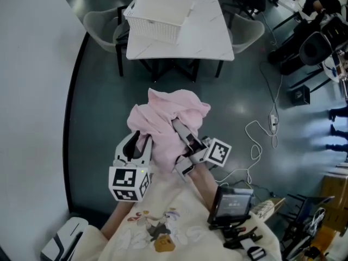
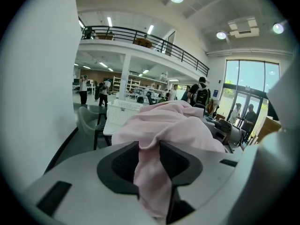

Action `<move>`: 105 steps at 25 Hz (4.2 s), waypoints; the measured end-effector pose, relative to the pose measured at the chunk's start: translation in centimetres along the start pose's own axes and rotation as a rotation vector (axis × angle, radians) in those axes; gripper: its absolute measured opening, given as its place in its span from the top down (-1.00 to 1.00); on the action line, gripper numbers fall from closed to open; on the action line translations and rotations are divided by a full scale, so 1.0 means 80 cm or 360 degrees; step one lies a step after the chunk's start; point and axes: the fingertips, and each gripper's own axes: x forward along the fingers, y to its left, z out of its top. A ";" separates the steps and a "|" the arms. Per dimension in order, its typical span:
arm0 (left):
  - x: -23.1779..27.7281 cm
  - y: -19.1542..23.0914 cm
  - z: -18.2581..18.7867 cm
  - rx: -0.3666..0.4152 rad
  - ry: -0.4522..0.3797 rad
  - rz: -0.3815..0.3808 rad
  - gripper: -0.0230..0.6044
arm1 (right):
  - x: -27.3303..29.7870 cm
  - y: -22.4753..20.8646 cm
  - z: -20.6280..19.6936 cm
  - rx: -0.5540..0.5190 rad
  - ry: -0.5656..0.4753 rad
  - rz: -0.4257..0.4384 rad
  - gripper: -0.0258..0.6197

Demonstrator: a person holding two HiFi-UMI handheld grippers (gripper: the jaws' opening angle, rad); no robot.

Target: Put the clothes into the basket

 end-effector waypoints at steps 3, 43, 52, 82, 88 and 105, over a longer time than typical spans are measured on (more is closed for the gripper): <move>0.004 -0.002 -0.002 -0.0027 0.0025 -0.0053 0.46 | -0.003 -0.003 0.002 0.0014 -0.0018 -0.0034 0.36; 0.357 0.006 0.242 -0.0066 0.0049 0.0096 0.51 | 0.211 -0.039 0.371 0.0218 0.0090 0.0003 0.36; 0.422 0.045 0.308 -0.0055 0.0021 -0.0042 0.52 | 0.285 -0.034 0.427 0.0165 0.0008 -0.0026 0.36; 0.525 0.273 0.499 0.0034 -0.0145 -0.0277 0.62 | 0.587 -0.024 0.473 -0.0017 -0.0163 0.0033 0.36; 0.550 0.303 0.497 -0.0021 -0.0117 -0.0272 0.62 | 0.616 -0.051 0.480 -0.0026 -0.0135 -0.0020 0.36; 0.635 0.356 0.468 -0.0137 0.0062 -0.0199 0.62 | 0.670 -0.140 0.514 0.0030 -0.0016 -0.0170 0.36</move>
